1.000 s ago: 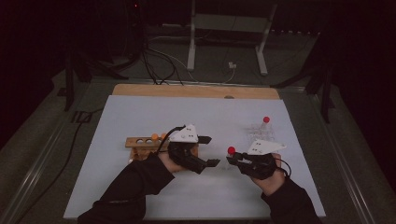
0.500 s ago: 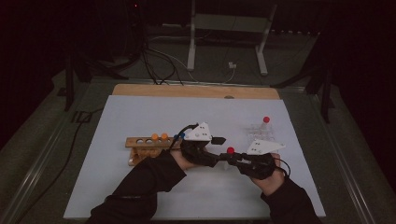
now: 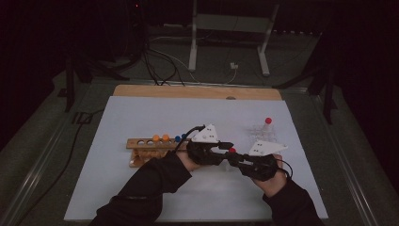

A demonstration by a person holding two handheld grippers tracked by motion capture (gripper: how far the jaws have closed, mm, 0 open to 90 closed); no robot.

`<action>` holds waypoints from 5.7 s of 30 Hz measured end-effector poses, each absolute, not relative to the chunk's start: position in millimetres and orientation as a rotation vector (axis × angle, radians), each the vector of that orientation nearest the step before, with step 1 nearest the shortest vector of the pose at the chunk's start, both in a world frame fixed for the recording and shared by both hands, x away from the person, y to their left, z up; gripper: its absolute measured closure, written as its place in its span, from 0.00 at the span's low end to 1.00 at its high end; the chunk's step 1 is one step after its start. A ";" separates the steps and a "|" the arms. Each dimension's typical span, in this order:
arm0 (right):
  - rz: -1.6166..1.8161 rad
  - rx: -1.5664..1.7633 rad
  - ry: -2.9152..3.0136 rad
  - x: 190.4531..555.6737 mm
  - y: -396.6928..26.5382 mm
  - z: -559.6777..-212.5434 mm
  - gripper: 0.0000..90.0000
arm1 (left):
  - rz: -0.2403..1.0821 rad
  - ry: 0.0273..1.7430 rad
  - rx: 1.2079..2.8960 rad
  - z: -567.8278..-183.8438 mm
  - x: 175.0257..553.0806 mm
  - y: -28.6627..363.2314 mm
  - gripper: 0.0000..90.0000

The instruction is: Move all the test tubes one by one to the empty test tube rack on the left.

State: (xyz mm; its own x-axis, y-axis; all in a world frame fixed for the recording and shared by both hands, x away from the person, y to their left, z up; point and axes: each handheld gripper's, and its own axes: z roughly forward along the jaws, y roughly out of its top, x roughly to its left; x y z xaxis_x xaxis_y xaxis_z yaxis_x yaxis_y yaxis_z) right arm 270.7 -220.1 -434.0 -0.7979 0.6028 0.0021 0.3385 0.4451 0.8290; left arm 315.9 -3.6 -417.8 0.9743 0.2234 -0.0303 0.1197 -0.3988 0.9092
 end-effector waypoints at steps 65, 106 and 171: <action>1.413 0.873 2.330 272.1 -222.1 -431.9 0.00 | 0.435 0.548 1.849 -358.4 295.8 185.4 0.80; 1.423 0.883 2.320 272.4 -225.9 -432.5 0.00 | 0.460 0.723 1.840 -432.1 328.3 223.8 0.80; 1.391 1.037 2.119 309.4 -303.5 -408.7 0.00 | 0.279 0.633 1.857 -448.3 290.5 228.9 0.03</action>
State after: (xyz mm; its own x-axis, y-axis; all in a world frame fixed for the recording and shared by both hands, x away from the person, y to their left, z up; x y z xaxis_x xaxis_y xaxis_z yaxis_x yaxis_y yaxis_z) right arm 309.4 -303.5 -408.7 -0.6447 0.7616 0.0660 0.3635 0.2295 0.9029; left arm 290.5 228.9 -448.3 0.8293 0.5482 -0.1084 0.2902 -0.2568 0.9219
